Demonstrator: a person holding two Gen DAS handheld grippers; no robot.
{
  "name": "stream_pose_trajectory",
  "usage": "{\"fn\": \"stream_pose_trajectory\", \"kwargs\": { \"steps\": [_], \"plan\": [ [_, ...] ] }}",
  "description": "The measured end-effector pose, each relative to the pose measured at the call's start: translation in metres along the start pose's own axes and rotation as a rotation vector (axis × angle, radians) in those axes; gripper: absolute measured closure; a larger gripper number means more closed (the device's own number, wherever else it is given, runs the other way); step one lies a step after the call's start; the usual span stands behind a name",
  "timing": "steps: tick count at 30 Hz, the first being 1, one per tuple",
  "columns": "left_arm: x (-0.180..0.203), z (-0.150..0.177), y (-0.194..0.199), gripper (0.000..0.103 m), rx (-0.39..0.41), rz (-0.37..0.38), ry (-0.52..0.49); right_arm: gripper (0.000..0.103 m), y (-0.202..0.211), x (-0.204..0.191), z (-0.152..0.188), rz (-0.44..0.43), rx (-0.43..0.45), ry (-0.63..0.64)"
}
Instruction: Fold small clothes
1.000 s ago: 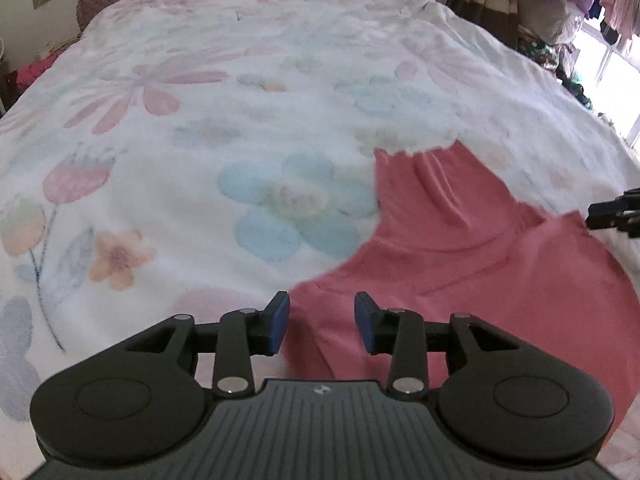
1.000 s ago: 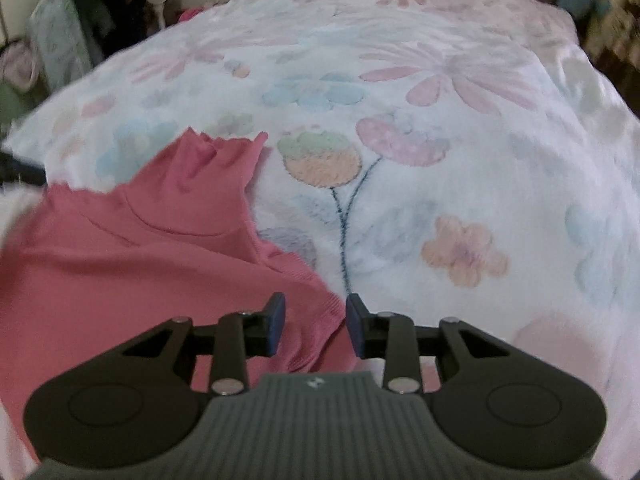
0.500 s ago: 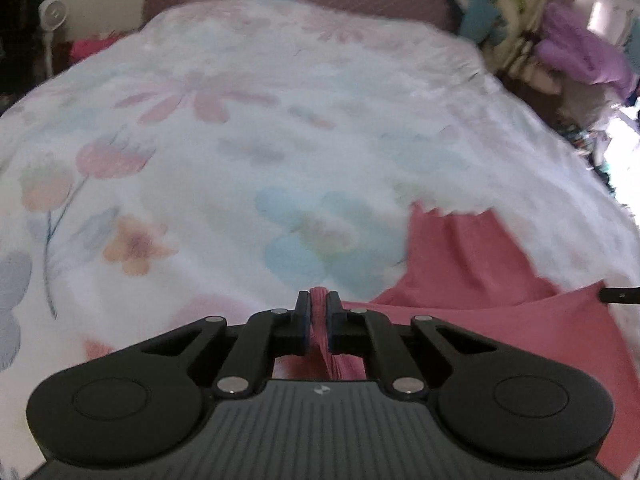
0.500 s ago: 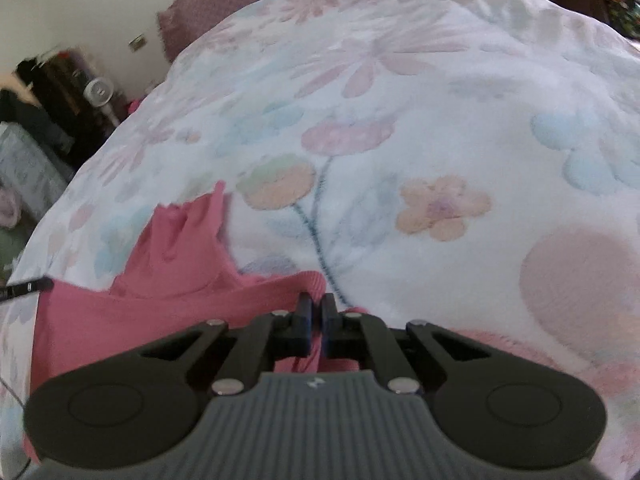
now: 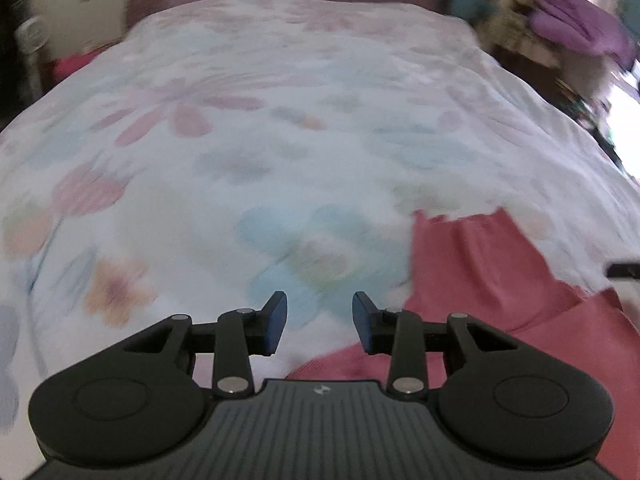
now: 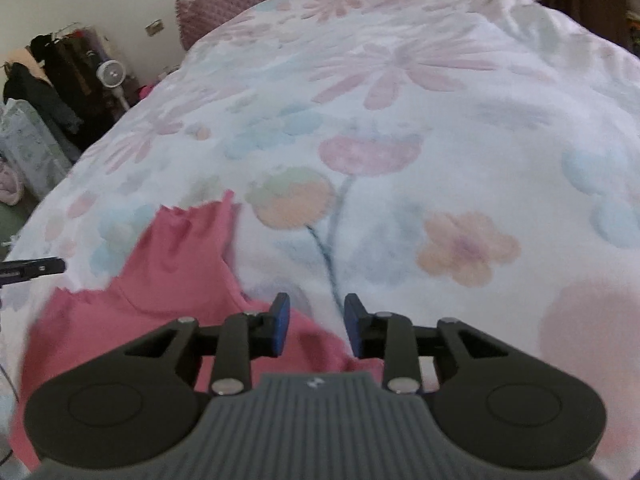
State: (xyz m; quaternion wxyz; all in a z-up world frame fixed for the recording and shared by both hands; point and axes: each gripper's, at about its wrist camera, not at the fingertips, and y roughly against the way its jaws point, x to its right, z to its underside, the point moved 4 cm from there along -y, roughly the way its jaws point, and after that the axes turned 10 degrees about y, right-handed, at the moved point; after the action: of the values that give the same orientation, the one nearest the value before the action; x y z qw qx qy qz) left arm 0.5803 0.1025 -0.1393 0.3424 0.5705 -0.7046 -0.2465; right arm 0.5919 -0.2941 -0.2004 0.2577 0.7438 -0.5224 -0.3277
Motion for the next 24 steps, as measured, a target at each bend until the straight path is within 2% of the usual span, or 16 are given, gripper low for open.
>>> {"fn": "stream_pose_trajectory", "kwargs": {
  "steps": [3, 6, 11, 16, 17, 20, 22, 24],
  "plan": [
    [0.027, -0.01, -0.018, 0.056, -0.013, 0.001, -0.09, 0.076, -0.023, -0.018, -0.022, -0.002, -0.033, 0.075],
    [0.049, -0.018, -0.04, 0.056, -0.039, 0.026, -0.124, 0.076, -0.049, -0.035, -0.043, -0.035, -0.051, 0.104],
    [0.069, -0.029, -0.073, 0.054, -0.025, 0.053, -0.122, 0.076, -0.088, -0.057, -0.073, -0.084, -0.049, 0.131],
    [0.07, -0.03, -0.1, 0.055, -0.053, 0.087, -0.048, 0.079, -0.119, -0.06, -0.084, -0.123, -0.064, 0.095],
    [0.07, -0.029, -0.103, 0.057, -0.055, 0.089, -0.039, 0.082, -0.123, -0.06, -0.086, -0.126, -0.062, 0.088],
    [0.072, -0.027, -0.111, 0.077, -0.066, 0.095, -0.016, 0.094, -0.132, -0.063, -0.086, -0.123, -0.065, 0.105],
    [0.074, -0.027, -0.109, 0.099, -0.074, 0.122, -0.006, 0.103, -0.135, -0.066, -0.086, -0.131, -0.074, 0.121],
    [0.076, -0.028, -0.099, 0.099, -0.051, 0.135, -0.018, 0.103, -0.131, -0.069, -0.087, -0.135, -0.064, 0.137]
  ]
}}
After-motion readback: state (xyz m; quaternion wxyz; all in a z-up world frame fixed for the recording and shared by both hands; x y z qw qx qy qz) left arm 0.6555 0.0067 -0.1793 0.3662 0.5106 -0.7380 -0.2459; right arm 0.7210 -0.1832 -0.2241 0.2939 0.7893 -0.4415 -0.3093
